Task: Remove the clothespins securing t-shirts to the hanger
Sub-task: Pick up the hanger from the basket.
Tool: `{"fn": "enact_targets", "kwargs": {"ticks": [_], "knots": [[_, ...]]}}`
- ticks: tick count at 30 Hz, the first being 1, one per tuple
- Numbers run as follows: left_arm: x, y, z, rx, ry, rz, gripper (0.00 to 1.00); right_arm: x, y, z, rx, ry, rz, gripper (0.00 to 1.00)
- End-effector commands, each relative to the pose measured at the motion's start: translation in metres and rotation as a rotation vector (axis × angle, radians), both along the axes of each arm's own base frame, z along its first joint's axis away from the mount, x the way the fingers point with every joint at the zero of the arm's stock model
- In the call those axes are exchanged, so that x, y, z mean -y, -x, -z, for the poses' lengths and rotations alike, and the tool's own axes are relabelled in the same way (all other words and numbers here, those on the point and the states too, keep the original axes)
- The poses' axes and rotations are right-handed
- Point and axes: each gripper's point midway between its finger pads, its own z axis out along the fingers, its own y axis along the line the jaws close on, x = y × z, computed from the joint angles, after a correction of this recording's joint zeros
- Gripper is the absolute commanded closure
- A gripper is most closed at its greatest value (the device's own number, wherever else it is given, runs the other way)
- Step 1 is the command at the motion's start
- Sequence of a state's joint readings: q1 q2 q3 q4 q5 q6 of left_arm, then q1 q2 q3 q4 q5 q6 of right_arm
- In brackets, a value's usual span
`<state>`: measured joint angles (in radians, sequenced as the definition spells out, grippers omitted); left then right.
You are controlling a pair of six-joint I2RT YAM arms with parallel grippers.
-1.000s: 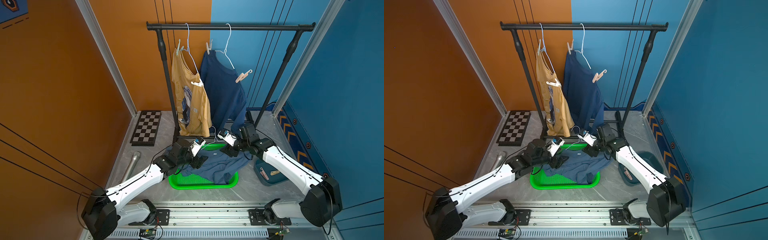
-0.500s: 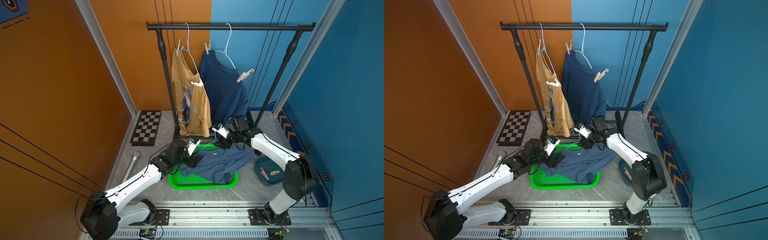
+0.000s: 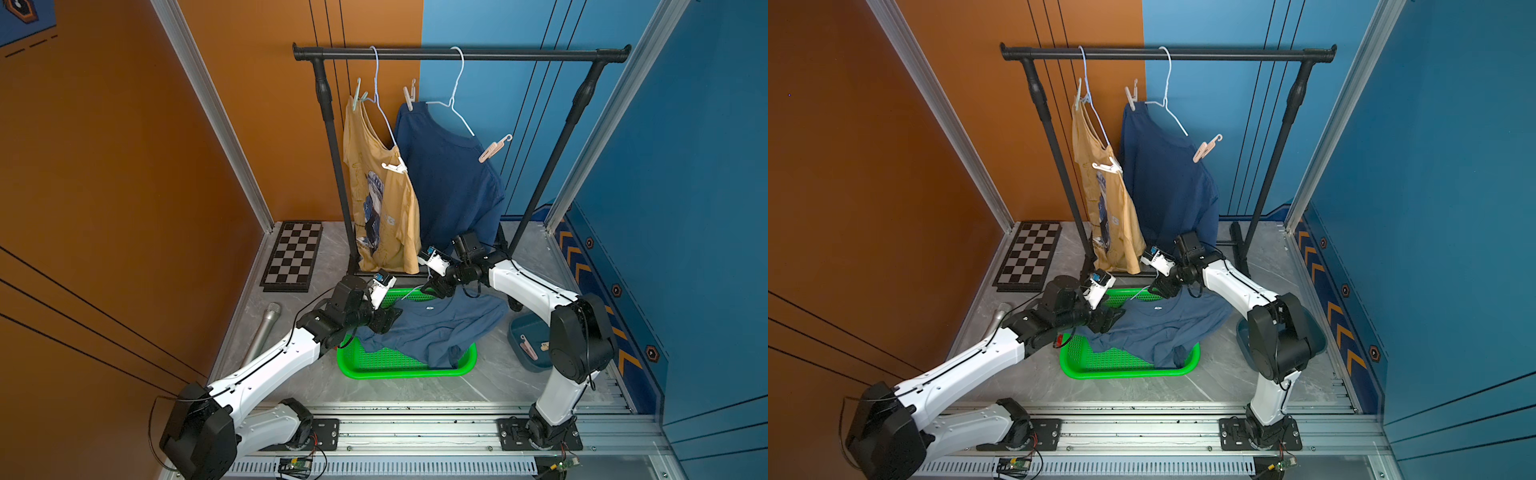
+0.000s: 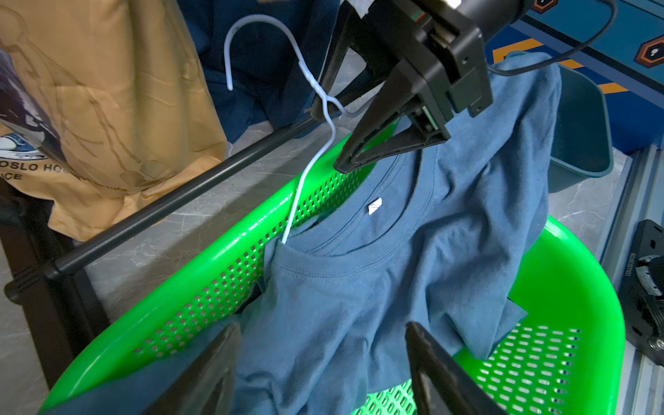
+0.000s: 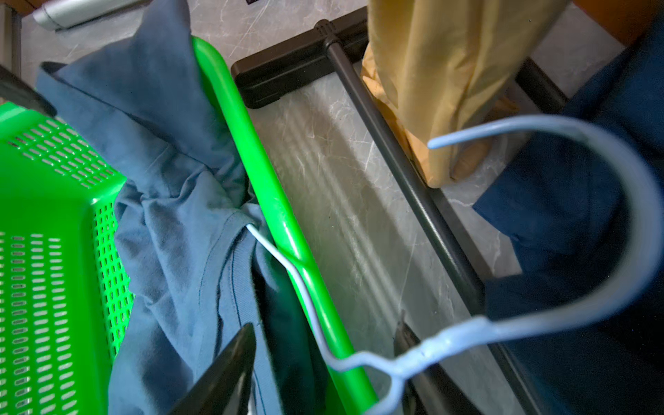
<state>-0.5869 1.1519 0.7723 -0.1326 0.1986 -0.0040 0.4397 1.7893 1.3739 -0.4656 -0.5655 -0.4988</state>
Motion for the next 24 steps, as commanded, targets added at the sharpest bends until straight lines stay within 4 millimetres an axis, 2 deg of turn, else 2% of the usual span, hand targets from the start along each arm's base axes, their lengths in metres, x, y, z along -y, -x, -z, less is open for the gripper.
{"fn": "enact_targets", "kwargs": {"ticks": [1, 8, 12, 20, 23, 24], "knots": [[-0.005, 0.006, 0.003, -0.015, 0.000, 0.010, 0.26, -0.005, 0.013, -0.017, -0.005, -0.028, -0.040, 0.46], [-0.006, 0.008, -0.001, -0.009, 0.012, 0.012, 0.26, -0.003, 0.024, -0.029, -0.001, -0.057, -0.043, 0.63], [-0.007, 0.009, -0.005, -0.001, 0.016, 0.009, 0.26, -0.003, 0.029, -0.035, -0.009, -0.074, -0.039, 0.77], [-0.012, 0.011, -0.016, 0.032, 0.018, 0.001, 0.26, 0.000, 0.043, -0.046, -0.023, -0.107, -0.033, 0.99], [-0.012, 0.011, -0.021, 0.043, 0.025, 0.002, 0.26, 0.002, 0.048, -0.048, -0.026, -0.111, -0.022, 1.00], [-0.014, 0.015, -0.016, 0.022, 0.009, 0.003, 0.26, 0.002, 0.051, -0.049, -0.025, -0.111, -0.019, 1.00]]}}
